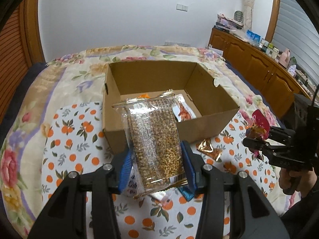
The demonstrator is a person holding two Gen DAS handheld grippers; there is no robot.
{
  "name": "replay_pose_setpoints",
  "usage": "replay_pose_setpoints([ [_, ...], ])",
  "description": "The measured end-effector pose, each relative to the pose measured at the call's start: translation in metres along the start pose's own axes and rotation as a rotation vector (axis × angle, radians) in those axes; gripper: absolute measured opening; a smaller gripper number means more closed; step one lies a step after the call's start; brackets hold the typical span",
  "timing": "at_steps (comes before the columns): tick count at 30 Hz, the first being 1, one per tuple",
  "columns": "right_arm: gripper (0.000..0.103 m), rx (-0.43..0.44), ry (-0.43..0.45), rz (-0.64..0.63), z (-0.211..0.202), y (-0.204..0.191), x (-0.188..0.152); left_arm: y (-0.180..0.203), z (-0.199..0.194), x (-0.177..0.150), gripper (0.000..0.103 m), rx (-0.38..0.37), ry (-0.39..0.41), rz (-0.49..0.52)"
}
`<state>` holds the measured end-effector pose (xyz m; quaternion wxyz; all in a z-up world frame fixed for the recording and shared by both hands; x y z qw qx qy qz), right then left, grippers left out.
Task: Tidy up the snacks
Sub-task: 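Carry the seed bag and pink egg packet into the box and release both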
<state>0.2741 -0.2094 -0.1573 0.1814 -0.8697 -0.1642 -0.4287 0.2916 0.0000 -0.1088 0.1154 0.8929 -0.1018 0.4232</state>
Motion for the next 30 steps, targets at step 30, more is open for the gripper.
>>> replay_pose_setpoints([
  [30,0.040,-0.051,0.062,-0.122,0.061,-0.023,0.107,-0.024,0.049,0.051,0.045,0.047,0.055,0.001],
])
Point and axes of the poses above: each gripper's, at about its wrist camera, not at the fingertips, and z roughly the way its jaws point, y to its right, x to its top, the point moved 7 cm from there along z, roughly the way its jaws point, and after that the axes turned 8 degrees about y, right-handed, at the moved point
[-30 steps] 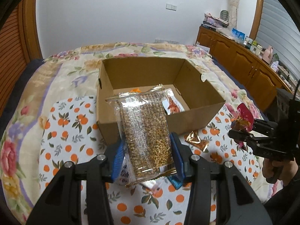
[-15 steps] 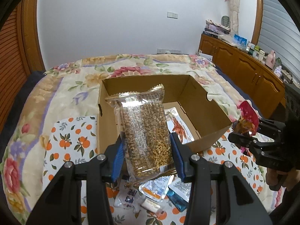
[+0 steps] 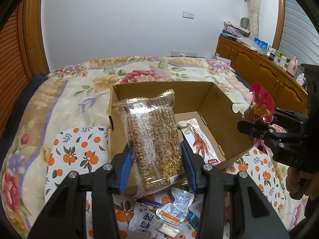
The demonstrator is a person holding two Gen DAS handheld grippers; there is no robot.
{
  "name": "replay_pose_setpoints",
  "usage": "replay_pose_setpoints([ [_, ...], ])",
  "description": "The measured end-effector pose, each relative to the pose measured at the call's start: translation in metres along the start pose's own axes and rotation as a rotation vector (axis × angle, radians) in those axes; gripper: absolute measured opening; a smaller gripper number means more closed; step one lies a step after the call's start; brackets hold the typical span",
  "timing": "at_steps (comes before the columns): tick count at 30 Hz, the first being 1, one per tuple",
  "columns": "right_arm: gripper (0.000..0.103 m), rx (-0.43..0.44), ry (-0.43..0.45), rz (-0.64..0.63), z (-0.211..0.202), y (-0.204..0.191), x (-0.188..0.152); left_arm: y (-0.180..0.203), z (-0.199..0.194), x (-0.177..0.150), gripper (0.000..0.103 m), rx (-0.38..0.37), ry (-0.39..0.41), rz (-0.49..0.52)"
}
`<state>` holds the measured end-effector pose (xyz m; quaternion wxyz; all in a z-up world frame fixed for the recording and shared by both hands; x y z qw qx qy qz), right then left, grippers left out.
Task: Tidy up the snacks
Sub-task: 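Carry the seed bag and pink egg packet into the box and release both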
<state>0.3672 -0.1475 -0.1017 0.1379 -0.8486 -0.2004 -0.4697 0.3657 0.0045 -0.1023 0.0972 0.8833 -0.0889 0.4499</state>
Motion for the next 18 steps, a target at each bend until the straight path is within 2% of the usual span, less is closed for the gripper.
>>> replay_pose_setpoints([
  [10,0.040,-0.048,-0.038,-0.079,0.040,0.001,-0.004,-0.006,0.037,-0.010,0.045,-0.005,-0.044,-0.017],
  [18,0.040,-0.085,-0.085,0.017,0.068,0.022,-0.023,-0.003,0.055,-0.029,0.046,-0.010,-0.102,-0.018],
])
Point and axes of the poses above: each gripper's, at about its wrist camera, not at the fingertips, and z roughly the way its jaws point, y to its right, x to its top, the point moved 7 cm from there along z, roughly the way its jaws point, and after that the axes turned 8 degrees about y, right-handed, at the moved point
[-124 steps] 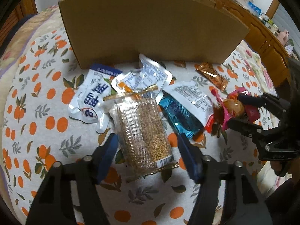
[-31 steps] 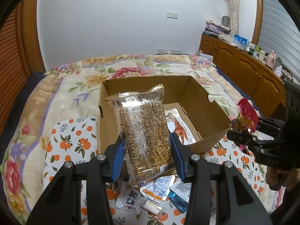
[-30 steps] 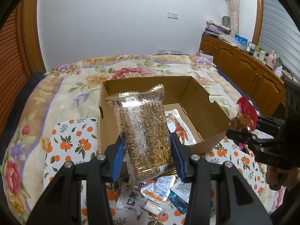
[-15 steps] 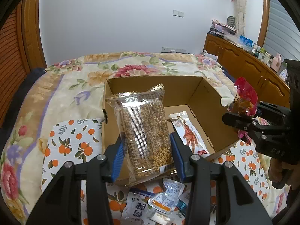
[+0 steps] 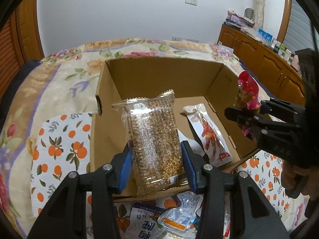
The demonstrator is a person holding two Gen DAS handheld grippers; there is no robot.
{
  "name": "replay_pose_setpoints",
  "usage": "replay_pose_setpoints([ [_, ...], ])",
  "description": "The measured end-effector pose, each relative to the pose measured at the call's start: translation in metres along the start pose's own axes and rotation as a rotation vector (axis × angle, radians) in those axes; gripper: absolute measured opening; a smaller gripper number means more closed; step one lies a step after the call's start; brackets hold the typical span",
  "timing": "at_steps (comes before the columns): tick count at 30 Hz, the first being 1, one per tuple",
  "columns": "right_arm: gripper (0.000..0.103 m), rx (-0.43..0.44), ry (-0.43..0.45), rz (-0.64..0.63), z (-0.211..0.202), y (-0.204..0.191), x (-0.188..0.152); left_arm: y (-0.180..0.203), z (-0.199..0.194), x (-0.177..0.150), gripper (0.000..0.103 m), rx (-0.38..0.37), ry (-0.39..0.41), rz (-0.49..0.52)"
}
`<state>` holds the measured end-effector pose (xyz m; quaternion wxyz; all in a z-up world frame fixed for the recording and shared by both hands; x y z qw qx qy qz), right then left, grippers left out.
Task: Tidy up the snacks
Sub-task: 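Carry the seed bag and pink egg packet into the box and release both, then withdraw both tools and lower them toward the remaining white pouches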
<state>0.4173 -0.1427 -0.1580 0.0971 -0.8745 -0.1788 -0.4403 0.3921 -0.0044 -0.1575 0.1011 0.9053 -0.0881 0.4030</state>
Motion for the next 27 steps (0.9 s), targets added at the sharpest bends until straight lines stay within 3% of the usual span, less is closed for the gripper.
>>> replay_pose_setpoints([
  [10,0.040,-0.024,-0.048,-0.011,0.017,-0.002,-0.019,0.001,0.007,-0.008,0.047,0.016,-0.017,0.004],
  [15,0.042,0.004,-0.089,0.051,0.025,0.000,-0.028,0.000,0.007,-0.008,0.049,0.019,-0.013,0.007],
  [27,0.050,0.006,-0.082,0.061,0.005,0.000,-0.024,-0.002,-0.011,-0.008,0.055,0.007,-0.004,-0.043],
])
Point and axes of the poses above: each gripper's, at about its wrist camera, not at the fingertips, and z roughly the way its jaws point, y to its right, x to its top, the point moved 7 cm from there along z, roughly the way its jaws point, and after that the axes turned 8 degrees about y, right-handed, at the moved point
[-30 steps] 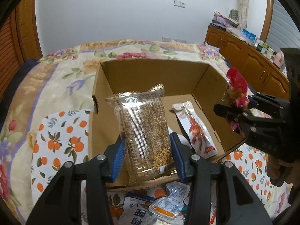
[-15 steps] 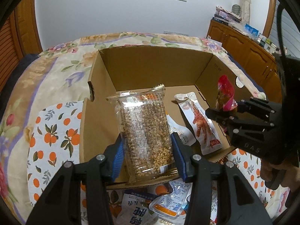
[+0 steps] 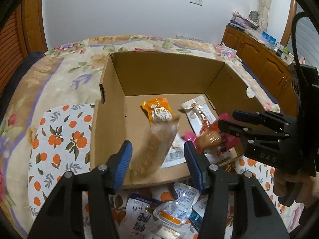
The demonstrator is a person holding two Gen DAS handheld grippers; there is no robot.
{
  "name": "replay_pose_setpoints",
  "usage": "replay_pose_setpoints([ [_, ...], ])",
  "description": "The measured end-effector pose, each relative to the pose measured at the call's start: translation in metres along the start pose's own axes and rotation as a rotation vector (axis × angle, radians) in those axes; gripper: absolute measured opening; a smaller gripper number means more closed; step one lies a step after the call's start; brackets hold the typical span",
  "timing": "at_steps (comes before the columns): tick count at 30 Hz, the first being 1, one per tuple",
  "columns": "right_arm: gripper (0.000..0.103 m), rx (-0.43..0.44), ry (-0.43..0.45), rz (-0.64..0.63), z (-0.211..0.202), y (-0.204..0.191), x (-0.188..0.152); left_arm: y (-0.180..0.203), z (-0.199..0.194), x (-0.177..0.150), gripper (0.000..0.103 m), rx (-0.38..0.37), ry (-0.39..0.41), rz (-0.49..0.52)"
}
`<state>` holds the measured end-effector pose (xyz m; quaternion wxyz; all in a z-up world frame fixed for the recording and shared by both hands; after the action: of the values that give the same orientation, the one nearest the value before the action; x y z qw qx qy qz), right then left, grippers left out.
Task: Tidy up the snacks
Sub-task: 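Withdraw both tools and lower them toward the remaining white pouches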
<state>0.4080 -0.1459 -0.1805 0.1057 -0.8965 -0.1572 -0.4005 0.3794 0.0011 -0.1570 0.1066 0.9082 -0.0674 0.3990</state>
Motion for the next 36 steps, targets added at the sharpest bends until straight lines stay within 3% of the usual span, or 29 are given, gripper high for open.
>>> replay_pose_setpoints([
  [12,0.053,0.076,0.072,0.051,-0.077,-0.017,-0.022,0.010,-0.055,-0.012,0.068,0.013,0.055,0.046],
  [15,0.057,0.086,0.070,0.045,-0.089,-0.024,-0.032,0.008,-0.069,-0.018,0.076,0.031,0.081,0.067],
  [20,0.071,0.099,0.074,0.057,-0.103,-0.032,-0.051,0.005,-0.083,-0.036,0.077,0.031,0.077,0.100],
  [22,0.076,0.106,0.067,0.060,-0.103,-0.035,-0.058,0.003,-0.085,-0.045,0.077,0.008,0.053,0.092],
  [36,0.076,0.157,-0.039,0.075,-0.064,-0.063,-0.120,-0.037,-0.066,-0.083,0.077,0.032,-0.021,0.063],
])
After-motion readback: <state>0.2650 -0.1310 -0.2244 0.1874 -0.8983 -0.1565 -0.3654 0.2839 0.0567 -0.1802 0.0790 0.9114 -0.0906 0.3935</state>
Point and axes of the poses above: each gripper's, at about its wrist camera, not at the fingertips, and z roughly the way its jaws point, y to its right, x to its top, the point moved 7 cm from there along z, roughly the way its jaws point, and after that the axes turned 8 degrees about y, right-handed, at the moved point
